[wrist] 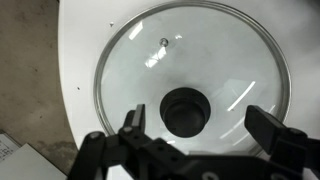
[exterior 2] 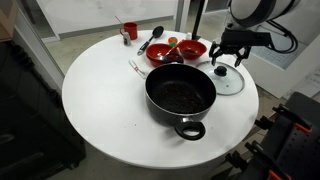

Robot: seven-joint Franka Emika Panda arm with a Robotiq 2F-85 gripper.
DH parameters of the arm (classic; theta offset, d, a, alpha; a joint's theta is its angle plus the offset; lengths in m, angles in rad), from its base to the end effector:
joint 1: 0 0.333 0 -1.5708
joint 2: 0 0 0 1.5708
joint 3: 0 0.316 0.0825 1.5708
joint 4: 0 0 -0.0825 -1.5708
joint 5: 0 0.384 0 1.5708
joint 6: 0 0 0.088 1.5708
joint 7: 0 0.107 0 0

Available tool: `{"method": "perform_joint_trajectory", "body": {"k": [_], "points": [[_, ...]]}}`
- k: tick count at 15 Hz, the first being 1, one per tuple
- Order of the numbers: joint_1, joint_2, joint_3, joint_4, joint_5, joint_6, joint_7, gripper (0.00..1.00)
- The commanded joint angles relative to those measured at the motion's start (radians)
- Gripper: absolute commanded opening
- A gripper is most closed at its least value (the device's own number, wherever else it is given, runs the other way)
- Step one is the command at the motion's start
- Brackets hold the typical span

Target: Cover the black pot with the lid on the table

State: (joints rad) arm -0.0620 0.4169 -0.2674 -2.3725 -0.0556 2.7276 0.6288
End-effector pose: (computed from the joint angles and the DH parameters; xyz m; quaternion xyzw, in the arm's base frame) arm 0.4683 -0.1670 0.1517 0.9010 -0.4283 -0.0150 0.0674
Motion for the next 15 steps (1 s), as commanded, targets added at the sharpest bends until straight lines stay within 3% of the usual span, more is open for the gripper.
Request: {"method": "perform_joint_trajectory", "body": {"k": [1, 6, 7, 8, 13, 15], "points": [[0.021, 0.075, -0.018, 0.074, 0.039, -0.008, 0.009, 1.00], [0.029, 0.149, -0.029, 0.139, 0.056, -0.022, 0.019, 1.00], [0.030, 0.160, -0.031, 0.150, 0.059, -0.026, 0.019, 0.94], [0.030, 0.171, -0.031, 0.160, 0.060, -0.033, 0.020, 0.74], [0.032, 0.202, -0.037, 0.190, 0.060, -0.059, 0.019, 0.37], [0.034, 0.194, -0.040, 0.194, 0.055, -0.075, 0.017, 0.31]]}}
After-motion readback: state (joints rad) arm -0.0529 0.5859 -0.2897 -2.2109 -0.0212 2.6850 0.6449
